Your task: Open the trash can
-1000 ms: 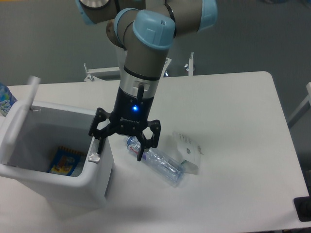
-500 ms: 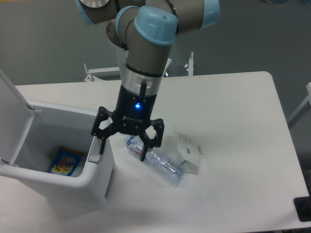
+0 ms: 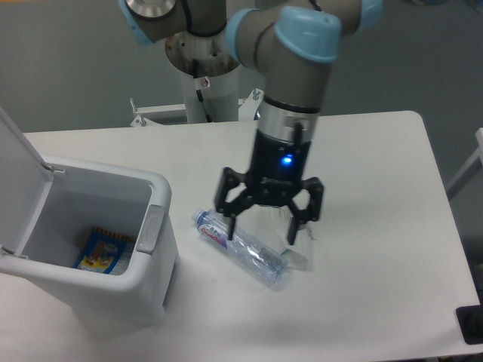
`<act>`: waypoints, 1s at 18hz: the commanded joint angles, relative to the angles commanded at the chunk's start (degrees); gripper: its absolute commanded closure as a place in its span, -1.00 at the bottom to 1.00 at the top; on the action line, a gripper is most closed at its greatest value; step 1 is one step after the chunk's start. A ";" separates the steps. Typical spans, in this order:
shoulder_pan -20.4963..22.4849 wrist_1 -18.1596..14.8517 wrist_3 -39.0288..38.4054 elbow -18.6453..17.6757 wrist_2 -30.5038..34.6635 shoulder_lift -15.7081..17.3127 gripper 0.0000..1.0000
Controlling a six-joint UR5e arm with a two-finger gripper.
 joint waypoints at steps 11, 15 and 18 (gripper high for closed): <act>4.40 -3.15 13.54 1.49 19.06 -5.10 -1.00; 4.14 -8.87 22.93 2.72 22.58 -6.24 -1.00; 3.18 -9.14 29.96 2.81 25.82 -7.65 -1.00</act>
